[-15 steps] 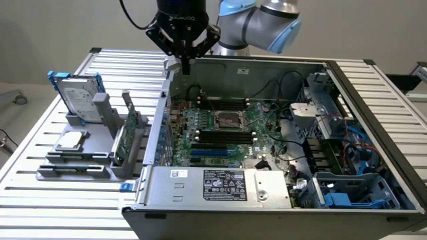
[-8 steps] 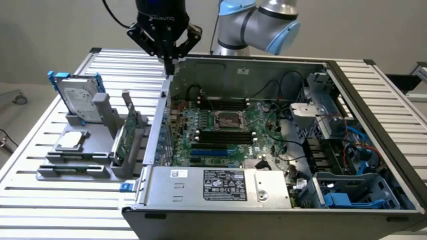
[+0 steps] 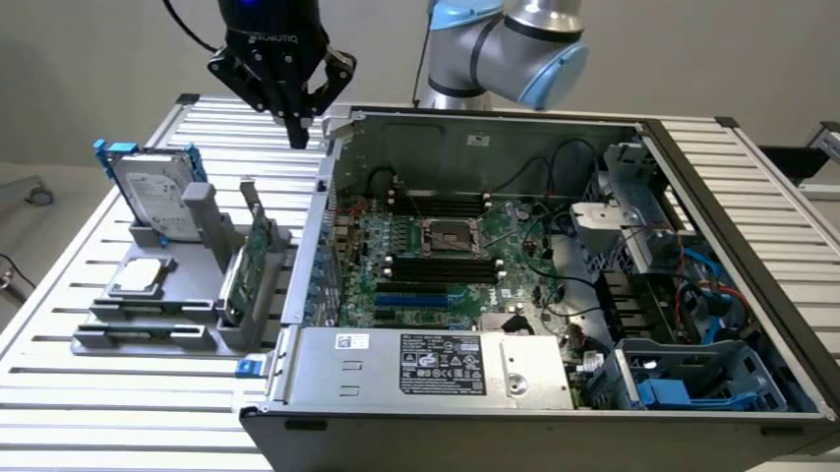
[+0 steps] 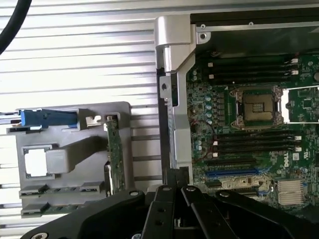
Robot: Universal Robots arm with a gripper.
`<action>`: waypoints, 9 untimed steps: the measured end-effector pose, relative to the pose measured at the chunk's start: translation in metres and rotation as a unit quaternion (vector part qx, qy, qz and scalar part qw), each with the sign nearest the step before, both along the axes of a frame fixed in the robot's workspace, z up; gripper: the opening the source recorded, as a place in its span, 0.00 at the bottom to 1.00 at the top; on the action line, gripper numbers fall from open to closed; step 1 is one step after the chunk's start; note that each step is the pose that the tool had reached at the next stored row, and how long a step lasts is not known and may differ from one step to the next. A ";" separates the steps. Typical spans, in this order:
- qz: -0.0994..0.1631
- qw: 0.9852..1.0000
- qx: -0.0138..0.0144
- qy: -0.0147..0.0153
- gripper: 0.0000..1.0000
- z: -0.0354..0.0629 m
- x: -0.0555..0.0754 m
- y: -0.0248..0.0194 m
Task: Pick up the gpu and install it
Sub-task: 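Reach for the gpu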
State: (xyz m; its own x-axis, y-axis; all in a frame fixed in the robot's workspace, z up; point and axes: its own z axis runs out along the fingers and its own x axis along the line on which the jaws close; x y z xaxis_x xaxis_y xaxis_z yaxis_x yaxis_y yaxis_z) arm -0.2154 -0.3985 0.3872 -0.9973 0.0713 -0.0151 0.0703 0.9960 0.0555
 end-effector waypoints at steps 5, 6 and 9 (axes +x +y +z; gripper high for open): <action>0.000 1.000 0.000 0.001 0.11 -0.0023 -0.023 0.0000; 0.000 1.000 0.000 0.001 0.11 -0.0031 -0.027 0.0000; 0.000 1.000 -0.001 0.003 0.11 -0.0060 -0.041 0.0000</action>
